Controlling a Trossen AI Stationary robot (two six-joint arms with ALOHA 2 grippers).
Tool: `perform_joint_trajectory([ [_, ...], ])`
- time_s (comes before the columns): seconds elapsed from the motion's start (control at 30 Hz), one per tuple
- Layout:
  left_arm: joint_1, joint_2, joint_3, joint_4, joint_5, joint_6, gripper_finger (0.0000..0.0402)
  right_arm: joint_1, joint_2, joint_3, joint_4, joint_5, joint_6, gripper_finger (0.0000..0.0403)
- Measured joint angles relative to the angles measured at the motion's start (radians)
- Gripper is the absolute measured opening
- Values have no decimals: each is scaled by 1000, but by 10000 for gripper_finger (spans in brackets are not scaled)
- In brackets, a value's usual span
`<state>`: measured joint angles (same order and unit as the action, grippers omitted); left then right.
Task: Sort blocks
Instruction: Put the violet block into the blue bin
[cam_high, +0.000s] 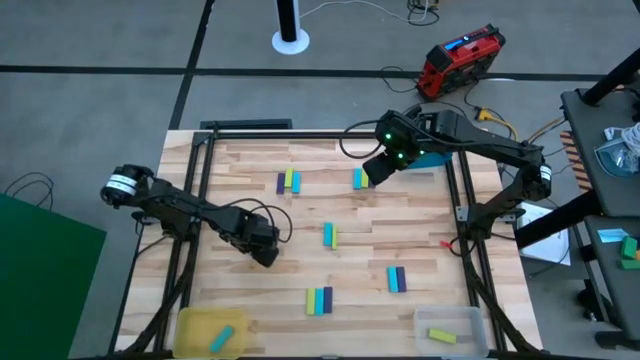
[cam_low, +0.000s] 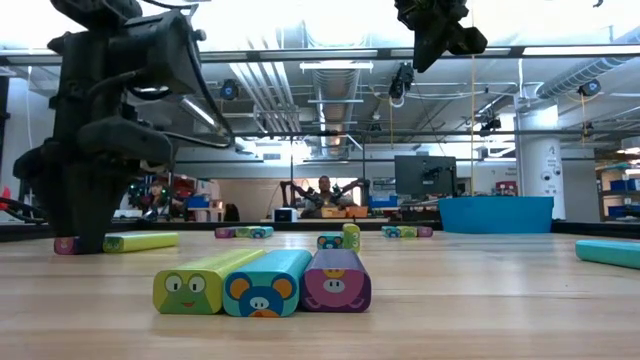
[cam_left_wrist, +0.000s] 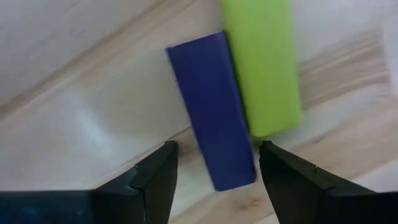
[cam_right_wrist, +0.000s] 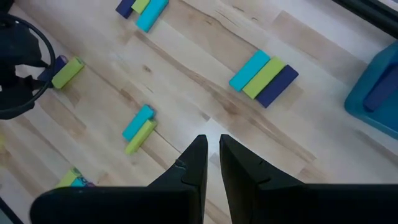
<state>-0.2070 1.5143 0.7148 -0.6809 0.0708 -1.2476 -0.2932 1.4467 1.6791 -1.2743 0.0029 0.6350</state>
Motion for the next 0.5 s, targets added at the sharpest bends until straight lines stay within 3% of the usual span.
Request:
perform_joint_trajectory([
  [0.33, 0, 0, -9, 8, -7, -10, 156, 0, 0, -1, 0, 24, 0, 34],
  [0.5, -1, 0, -9, 9, -7, -19, 152, 0, 0, -1, 0, 26, -2, 34],
])
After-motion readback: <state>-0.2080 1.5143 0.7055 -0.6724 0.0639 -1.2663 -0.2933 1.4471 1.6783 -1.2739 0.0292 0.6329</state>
